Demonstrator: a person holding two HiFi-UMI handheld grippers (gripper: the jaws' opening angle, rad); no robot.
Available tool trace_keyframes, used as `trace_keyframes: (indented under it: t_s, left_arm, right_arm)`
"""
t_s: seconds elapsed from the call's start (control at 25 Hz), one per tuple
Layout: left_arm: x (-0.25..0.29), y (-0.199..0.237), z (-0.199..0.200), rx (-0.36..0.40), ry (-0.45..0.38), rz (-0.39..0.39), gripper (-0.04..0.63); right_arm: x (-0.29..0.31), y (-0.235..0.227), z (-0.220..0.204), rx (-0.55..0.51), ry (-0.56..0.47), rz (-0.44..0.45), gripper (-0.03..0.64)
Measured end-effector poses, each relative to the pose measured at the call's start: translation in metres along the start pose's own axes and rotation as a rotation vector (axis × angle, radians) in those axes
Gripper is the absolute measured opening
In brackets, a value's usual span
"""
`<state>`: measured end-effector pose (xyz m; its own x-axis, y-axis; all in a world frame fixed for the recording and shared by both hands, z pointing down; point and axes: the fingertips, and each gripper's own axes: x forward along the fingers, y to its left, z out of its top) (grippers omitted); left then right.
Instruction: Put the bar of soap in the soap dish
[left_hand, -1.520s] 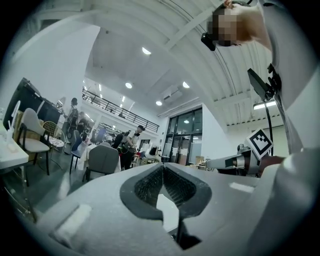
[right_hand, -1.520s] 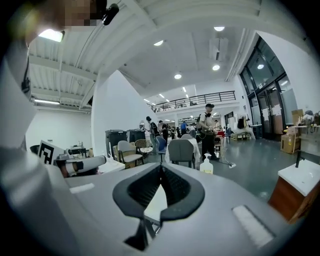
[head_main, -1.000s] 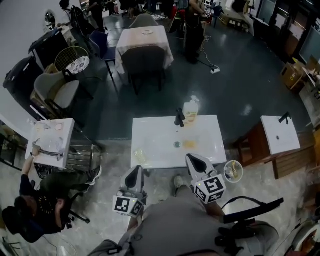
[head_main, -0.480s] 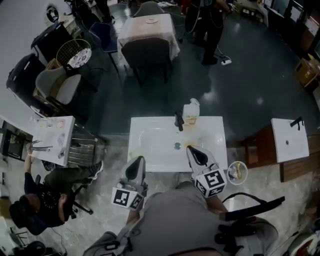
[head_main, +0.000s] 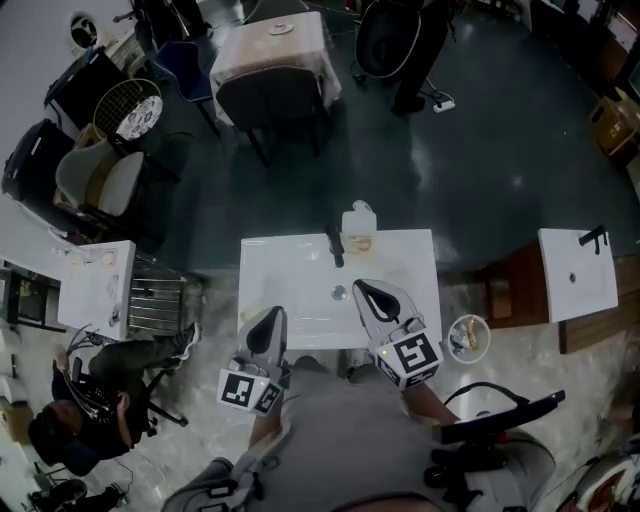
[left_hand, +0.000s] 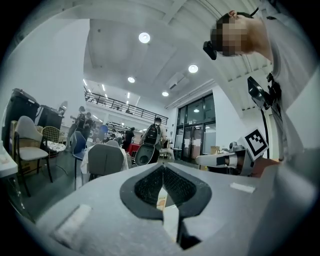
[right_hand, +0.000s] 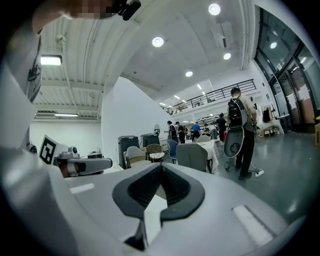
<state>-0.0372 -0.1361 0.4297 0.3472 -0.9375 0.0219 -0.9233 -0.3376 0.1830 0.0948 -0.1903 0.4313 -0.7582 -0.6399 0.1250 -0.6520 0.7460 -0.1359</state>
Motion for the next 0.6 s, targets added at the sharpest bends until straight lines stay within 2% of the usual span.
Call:
trace_keyframes:
  t_s: [0.2, 0.36, 0.6]
  left_arm:
    - [0.023, -0.011, 0.02, -0.066, -0.026, -0.064, 0.002]
    - [0.031, -0.011, 0.051, -0.015, -0.078, -0.089, 0.002]
    - [0.039, 0.0, 0.072, -0.037, -0.133, -0.116, 0.002]
  right_arm:
    - [0.009, 0.002, 0.02, -0.023, -0.037, 0.037, 0.002]
    - [0.011, 0.009, 0.041, -0.063, -0.097, 0.039, 0.002]
    - [0.008, 0.004, 0.08, -0.11, -0.203, -0.039, 0.002]
